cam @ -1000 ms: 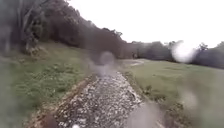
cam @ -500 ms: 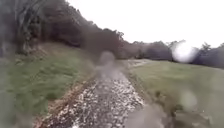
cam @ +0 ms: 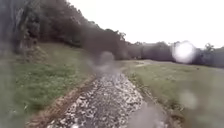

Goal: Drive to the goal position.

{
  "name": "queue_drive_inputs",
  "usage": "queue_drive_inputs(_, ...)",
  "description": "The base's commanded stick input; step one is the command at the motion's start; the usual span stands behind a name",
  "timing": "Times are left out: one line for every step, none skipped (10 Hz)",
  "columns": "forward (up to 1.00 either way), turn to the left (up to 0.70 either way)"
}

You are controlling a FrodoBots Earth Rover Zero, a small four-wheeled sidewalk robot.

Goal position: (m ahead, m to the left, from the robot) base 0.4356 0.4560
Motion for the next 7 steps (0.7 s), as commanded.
queue_drive_inputs(0.85, 0.00)
queue_drive_inputs(0.85, 0.00)
queue_drive_inputs(0.85, 0.00)
queue_drive_inputs(0.85, 0.00)
queue_drive_inputs(0.85, 0.00)
queue_drive_inputs(0.85, 0.00)
queue_drive_inputs(0.85, 0.00)
